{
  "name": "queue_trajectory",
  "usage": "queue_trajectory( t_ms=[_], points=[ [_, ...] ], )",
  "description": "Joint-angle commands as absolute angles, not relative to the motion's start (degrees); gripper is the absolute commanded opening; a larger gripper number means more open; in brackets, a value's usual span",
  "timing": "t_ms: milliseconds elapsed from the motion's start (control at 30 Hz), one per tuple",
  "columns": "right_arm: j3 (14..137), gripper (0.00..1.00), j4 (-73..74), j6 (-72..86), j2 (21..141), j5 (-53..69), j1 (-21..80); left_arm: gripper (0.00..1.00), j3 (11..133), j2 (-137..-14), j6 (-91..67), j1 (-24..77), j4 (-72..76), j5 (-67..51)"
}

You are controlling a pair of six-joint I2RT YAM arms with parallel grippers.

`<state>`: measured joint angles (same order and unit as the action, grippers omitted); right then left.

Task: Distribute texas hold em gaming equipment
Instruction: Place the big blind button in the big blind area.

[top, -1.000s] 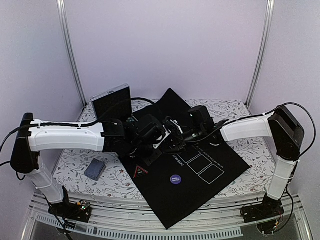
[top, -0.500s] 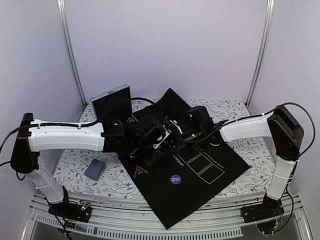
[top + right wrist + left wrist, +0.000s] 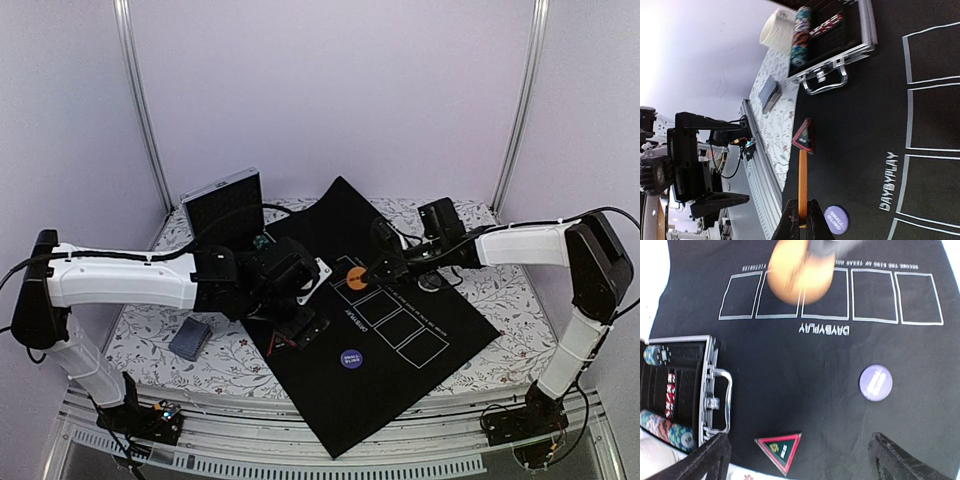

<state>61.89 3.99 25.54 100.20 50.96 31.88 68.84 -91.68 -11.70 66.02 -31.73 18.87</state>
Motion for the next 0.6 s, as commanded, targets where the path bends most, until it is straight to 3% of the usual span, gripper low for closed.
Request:
queue_trajectory(
  t_ms=[0, 233, 567],
  points=[
    [58.72, 0.02, 9.71, 20.06, 96.0, 47.46, 23.32, 0.98, 65.85, -88.62, -16.08, 63.83, -31.54, 18.42],
    [63.31, 0.02, 7.93, 19.76, 100.63, 44.62, 15.17, 0.98, 60.43, -84.7, -21.49, 54.82, -31.9, 18.18],
    [80.79, 0.02, -2.07, 34.71, 123.03, 44.37, 14.6, 0.98, 53.79, -79.97, -21.7, 42.08, -28.87, 16.81]
  ],
)
